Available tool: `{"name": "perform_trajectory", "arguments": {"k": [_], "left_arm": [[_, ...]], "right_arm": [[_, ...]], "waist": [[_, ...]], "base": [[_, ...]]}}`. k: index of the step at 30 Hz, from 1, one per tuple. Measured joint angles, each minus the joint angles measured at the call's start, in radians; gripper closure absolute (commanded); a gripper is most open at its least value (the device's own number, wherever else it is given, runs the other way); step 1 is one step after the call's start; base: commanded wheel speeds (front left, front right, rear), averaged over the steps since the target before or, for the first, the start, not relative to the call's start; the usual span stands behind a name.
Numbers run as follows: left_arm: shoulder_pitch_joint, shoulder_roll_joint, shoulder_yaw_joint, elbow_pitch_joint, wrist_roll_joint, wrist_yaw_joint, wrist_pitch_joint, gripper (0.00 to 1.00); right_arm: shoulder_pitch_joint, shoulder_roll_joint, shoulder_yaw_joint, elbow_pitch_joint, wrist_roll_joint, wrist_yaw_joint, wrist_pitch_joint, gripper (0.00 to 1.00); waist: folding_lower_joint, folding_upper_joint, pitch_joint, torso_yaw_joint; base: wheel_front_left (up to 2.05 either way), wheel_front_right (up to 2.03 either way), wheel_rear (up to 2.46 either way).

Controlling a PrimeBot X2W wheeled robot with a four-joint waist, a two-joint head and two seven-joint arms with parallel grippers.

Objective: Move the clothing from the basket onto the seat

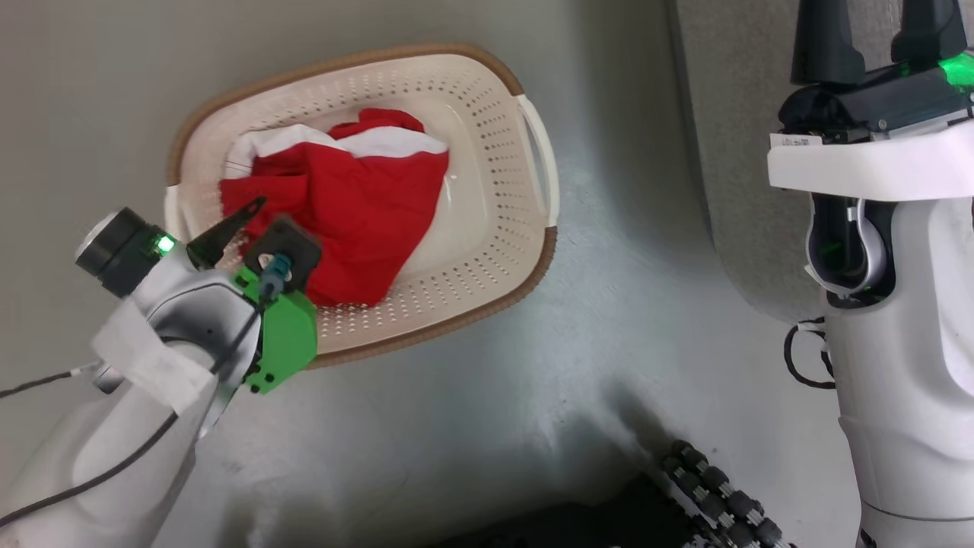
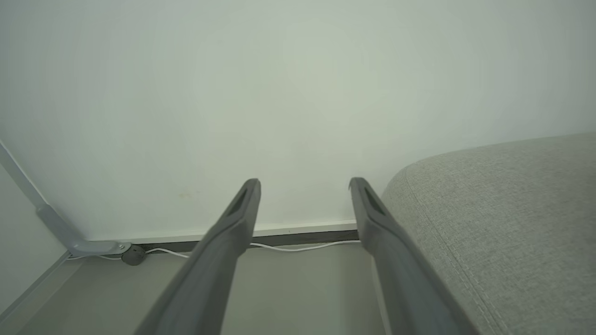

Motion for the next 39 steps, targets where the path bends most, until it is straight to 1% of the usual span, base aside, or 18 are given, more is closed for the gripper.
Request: {"name": "perform_trajectory", "arguments": {"k": [1,2,4,5,8,10,14,18,24,25,28,34,39], "left_arm": [[-0.006,0.012,-0.016,0.012,0.024,-0.002,0.0,0.0],[-0.006,0.012,-0.016,0.012,0.024,-0.002,0.0,0.0],[-0.008,0.026,-0.028,0.036,0.03,-0.004,0.002,0.0],[-0.009,0.03,-0.036,0.045,0.032,-0.005,0.005,0.0],[-0.016,0.031,-0.055,0.066,0.038,-0.009,0.005,0.0],[-0.026,0.039,-0.068,0.083,0.044,-0.009,0.016,0.0],[-0.034,0.061,-0.084,0.105,0.045,-0.009,0.034,0.0],[-0.045,0.067,-0.108,0.115,0.045,-0.01,0.057,0.0],[-0.064,0.098,-0.119,0.128,0.043,-0.01,0.085,0.0],[-0.068,0.103,-0.122,0.129,0.042,-0.01,0.087,0.0],[-0.078,0.124,-0.135,0.13,0.025,-0.01,0.097,0.0],[-0.096,0.156,-0.166,0.129,0.003,-0.01,0.124,0.0],[-0.118,0.175,-0.17,0.128,-0.018,-0.01,0.139,0.0]], "right_arm": [[-0.005,0.0,0.008,0.003,0.015,-0.005,0.0,0.0],[-0.005,0.0,0.008,0.003,0.015,-0.005,0.0,0.0],[-0.013,0.0,0.023,0.009,0.037,-0.009,0.0,0.0],[-0.013,0.0,0.03,0.012,0.042,-0.017,0.0,0.0],[-0.013,0.0,0.046,0.018,0.054,-0.018,0.0,0.0],[-0.014,0.0,0.054,0.021,0.072,-0.034,0.0,0.0],[-0.018,0.001,0.076,0.022,0.104,-0.044,0.0,0.0],[-0.027,0.002,0.088,0.021,0.124,-0.059,0.0,0.0],[-0.03,0.003,0.103,0.013,0.155,-0.071,0.0,0.0],[-0.031,0.003,0.105,0.01,0.158,-0.078,0.0,0.0],[-0.037,0.003,0.109,0.005,0.162,-0.079,0.0,0.0],[-0.055,0.004,0.113,-0.012,0.166,-0.095,0.0,0.0],[-0.067,0.006,0.119,-0.02,0.166,-0.102,0.0,0.0]], "waist": [[0.0,0.0,0.008,-0.01],[0.0,0.0,0.008,-0.01],[0.0,0.0,0.022,-0.031],[0.0,0.0,0.028,-0.041],[0.0,0.0,0.043,-0.067],[0.0,0.0,0.05,-0.082],[0.0,0.0,0.059,-0.106],[0.0,0.0,0.067,-0.125],[0.0,0.0,0.084,-0.154],[0.0,0.0,0.087,-0.158],[0.0,0.0,0.099,-0.172],[0.0,0.0,0.126,-0.196],[0.0,0.0,0.15,-0.213]], "base": [[0.0,0.0,0.0],[0.0,0.0,0.0],[0.0,0.0,0.0],[0.0,0.0,0.0],[0.0,0.0,0.0],[0.0,0.0,0.0],[0.0,0.0,0.0],[0.0,0.0,0.0],[0.0,0.0,0.0],[0.0,0.0,0.0],[0.0,0.0,0.0],[0.0,0.0,0.0],[0.0,0.0,0.0]]}}
